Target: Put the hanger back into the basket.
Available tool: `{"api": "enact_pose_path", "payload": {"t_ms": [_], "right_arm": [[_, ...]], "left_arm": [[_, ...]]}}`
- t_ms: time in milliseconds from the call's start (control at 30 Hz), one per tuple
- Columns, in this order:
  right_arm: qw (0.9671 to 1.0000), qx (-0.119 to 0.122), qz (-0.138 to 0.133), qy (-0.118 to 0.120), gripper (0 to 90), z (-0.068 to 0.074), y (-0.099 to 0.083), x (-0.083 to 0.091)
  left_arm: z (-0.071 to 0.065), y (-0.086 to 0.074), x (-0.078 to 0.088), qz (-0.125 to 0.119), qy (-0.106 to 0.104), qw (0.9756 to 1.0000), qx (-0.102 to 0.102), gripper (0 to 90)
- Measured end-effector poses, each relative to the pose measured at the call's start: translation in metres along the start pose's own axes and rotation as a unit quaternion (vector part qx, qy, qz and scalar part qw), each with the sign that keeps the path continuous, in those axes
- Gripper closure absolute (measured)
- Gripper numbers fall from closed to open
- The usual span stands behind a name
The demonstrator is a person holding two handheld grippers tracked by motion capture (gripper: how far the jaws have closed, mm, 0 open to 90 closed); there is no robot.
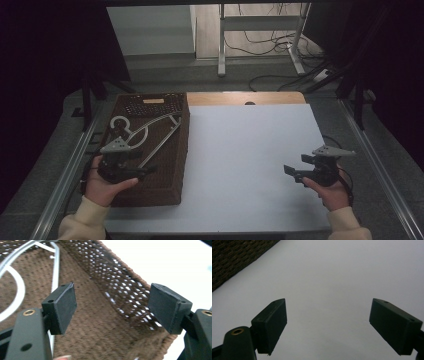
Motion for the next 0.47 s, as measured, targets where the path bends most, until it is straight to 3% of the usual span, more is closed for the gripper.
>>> {"api": "enact_pose_path", "payload": {"t_ms": [67,467], "right_arm": [[1.0000,0.001,0.003,0.003,14.2,0.0006,-0.0006,-0.0009],[1.0000,0.004,0.003,0.003,14.0,-0.0005,-0.0024,0.0008]], "left_arm": [[-0.0054,-0.0034,-0.0015,-0.001,-0.012,0.9999,0.001,23.3],[-0.0048,-0.0045,-0.0048,-0.001,-0.007,1.0000,0.003,22.2]]}}
Point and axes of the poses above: each handheld gripper's, and its own axes: x roughly backward along the jaws, y roughly out of its top, z roughly to its left, the point moved 5 cm from there along -x, roughly forward along the jaws, and after that the axes turned 5 degrees about y, right-handed, at the moved point
